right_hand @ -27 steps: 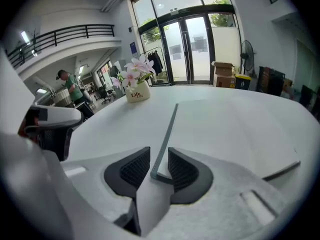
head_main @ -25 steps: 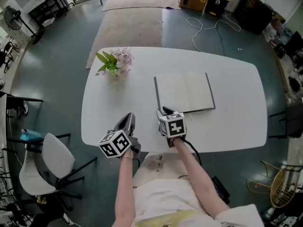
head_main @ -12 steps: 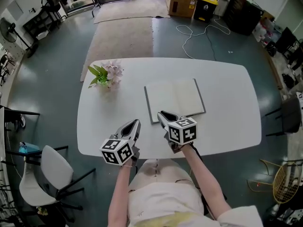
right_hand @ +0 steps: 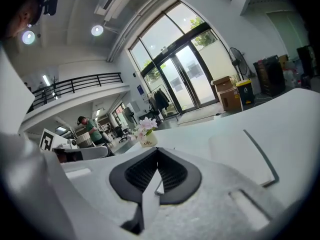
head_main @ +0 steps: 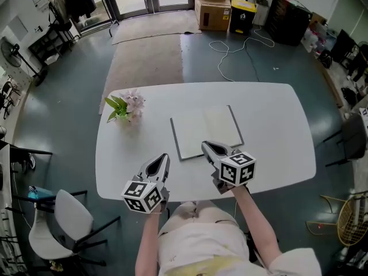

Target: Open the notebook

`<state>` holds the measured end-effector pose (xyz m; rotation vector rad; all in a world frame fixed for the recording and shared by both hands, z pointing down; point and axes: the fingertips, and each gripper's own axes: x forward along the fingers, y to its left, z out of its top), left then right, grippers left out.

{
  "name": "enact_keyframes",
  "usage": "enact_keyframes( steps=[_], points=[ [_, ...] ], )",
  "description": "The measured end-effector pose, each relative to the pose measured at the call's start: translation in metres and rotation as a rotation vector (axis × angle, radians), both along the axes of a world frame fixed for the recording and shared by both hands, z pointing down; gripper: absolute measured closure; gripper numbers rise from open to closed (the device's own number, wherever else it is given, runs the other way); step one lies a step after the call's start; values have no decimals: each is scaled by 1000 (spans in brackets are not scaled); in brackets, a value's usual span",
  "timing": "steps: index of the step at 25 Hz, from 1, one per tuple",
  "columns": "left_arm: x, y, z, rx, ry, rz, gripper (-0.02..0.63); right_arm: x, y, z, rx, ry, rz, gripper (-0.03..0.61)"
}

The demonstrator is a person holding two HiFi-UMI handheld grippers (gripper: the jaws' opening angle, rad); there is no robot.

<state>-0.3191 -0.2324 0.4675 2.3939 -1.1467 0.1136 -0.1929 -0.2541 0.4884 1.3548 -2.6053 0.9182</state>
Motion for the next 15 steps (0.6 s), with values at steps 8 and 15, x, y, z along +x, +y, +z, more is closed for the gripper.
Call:
enact_keyframes(
  steps=[8, 15],
  points=[
    [4, 2, -25, 51, -11, -15, 615, 36, 7, -42, 100, -103, 33, 571],
    [-2, -2, -46, 112, -4, -63, 615, 58, 6, -67, 192, -132, 60, 571]
  ],
)
